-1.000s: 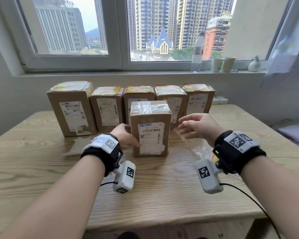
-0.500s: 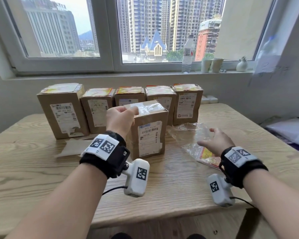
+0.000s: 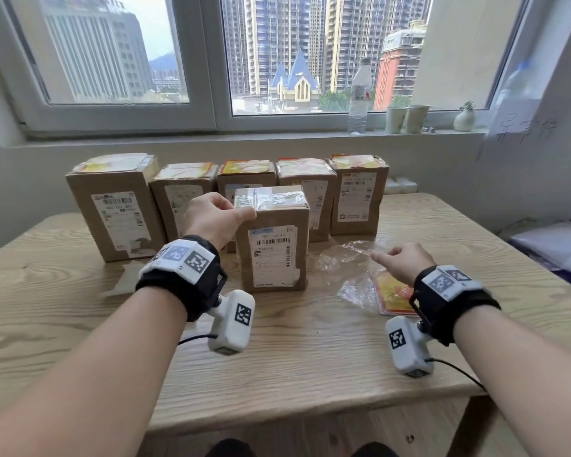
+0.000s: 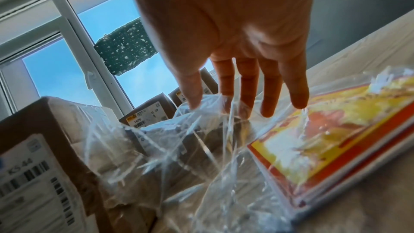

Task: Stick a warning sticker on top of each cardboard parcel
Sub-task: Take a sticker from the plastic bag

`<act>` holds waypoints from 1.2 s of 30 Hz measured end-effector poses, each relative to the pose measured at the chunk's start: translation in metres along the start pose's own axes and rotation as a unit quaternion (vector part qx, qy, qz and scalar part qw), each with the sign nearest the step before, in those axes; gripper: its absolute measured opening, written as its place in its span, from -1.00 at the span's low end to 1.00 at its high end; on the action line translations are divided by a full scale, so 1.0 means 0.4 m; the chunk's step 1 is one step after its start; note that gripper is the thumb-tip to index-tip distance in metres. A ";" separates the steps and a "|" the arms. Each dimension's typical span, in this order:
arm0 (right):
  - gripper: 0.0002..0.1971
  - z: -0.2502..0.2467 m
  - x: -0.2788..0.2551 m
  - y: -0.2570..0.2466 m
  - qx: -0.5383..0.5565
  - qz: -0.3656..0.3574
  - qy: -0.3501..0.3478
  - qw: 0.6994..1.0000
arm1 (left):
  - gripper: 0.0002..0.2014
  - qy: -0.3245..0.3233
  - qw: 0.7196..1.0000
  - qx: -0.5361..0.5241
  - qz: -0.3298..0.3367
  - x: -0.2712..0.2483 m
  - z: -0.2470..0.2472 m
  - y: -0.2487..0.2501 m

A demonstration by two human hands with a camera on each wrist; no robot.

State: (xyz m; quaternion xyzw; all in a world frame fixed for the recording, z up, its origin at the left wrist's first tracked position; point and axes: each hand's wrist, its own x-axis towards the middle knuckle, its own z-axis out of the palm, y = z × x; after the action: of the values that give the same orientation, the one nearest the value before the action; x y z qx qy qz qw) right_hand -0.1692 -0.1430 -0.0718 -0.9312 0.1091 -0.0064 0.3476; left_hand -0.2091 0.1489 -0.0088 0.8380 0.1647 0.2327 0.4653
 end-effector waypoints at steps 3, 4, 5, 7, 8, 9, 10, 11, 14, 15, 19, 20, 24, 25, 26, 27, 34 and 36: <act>-0.87 -0.011 0.004 -0.009 -0.010 -0.008 0.002 1.000 | -0.71 0.032 0.999 -0.022 0.011 -0.007 -0.005 0.015; -0.90 -0.020 0.005 -0.013 -0.005 -0.010 0.005 1.000 | -0.71 0.046 0.997 -0.050 0.024 -0.015 -0.008 0.032; -0.92 -0.031 0.004 -0.018 -0.003 -0.014 0.008 1.000 | -0.73 0.053 0.994 -0.080 0.045 -0.025 -0.008 0.054; -0.93 -0.054 0.001 -0.028 -0.007 -0.023 0.014 1.000 | -0.81 0.023 0.987 -0.122 0.103 -0.051 0.000 0.108; -0.93 -0.067 0.001 -0.032 -0.009 -0.031 0.020 0.999 | -0.84 -0.020 0.982 -0.132 0.135 -0.069 0.011 0.139; -0.94 -0.081 -0.001 -0.035 -0.013 -0.040 0.027 0.999 | -0.86 -0.085 0.974 -0.136 0.158 -0.090 0.028 0.168; -0.94 -0.090 -0.003 -0.040 -0.016 -0.050 0.031 0.998 | -0.88 -0.166 0.962 -0.134 0.168 -0.112 0.049 0.191; -0.95 -0.101 -0.006 -0.041 -0.017 -0.058 0.035 0.998 | -0.88 -0.252 0.946 -0.122 0.162 -0.131 0.080 0.207; -0.94 -0.121 -0.015 -0.033 -0.008 -0.078 0.038 0.996 | -0.80 -0.389 0.907 0.057 0.152 -0.169 0.192 0.202; -0.92 -0.125 -0.017 -0.025 0.001 -0.084 0.037 0.996 | -0.75 -0.396 0.897 0.120 0.157 -0.174 0.229 0.187; -0.87 -0.120 -0.009 0.016 0.055 -0.088 -0.013 0.995 | -0.36 -0.468 0.870 0.150 0.049 -0.183 0.328 0.118; -0.87 -0.115 -0.005 0.023 0.077 -0.085 -0.033 0.993 | -0.33 -0.479 0.867 0.135 0.024 -0.188 0.342 0.109; -0.86 -0.112 0.022 0.054 0.056 -0.075 -0.009 0.996 | -0.60 -0.444 0.887 0.119 0.047 -0.182 0.386 0.086; -0.85 -0.115 0.026 0.062 0.037 -0.069 -0.010 0.997 | -0.71 -0.432 0.895 0.093 0.050 -0.179 0.392 0.086; -0.83 -0.115 0.031 0.071 0.021 -0.057 -0.027 0.998 | -0.81 -0.423 0.904 0.052 0.038 -0.178 0.394 0.090; -0.77 -0.112 0.035 0.082 0.005 -0.041 -0.057 0.998 | -0.89 -0.413 0.911 -0.002 0.016 -0.178 0.392 0.094; -0.69 -0.070 0.062 0.130 -0.061 0.050 -0.068 0.995 | -0.70 -0.403 0.880 -0.174 -0.183 -0.146 0.379 0.102; -0.76 -0.073 0.071 0.124 -0.057 0.058 -0.055 0.995 | -0.75 -0.386 0.887 -0.146 -0.205 -0.160 0.407 0.087</act>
State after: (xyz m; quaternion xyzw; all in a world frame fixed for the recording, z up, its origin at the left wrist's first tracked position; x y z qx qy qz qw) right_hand -0.1541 -0.2040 -0.0836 -0.9408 0.1435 0.0710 0.2989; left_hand -0.1722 -0.0152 -0.0687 0.7316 0.1042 -0.1888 0.6468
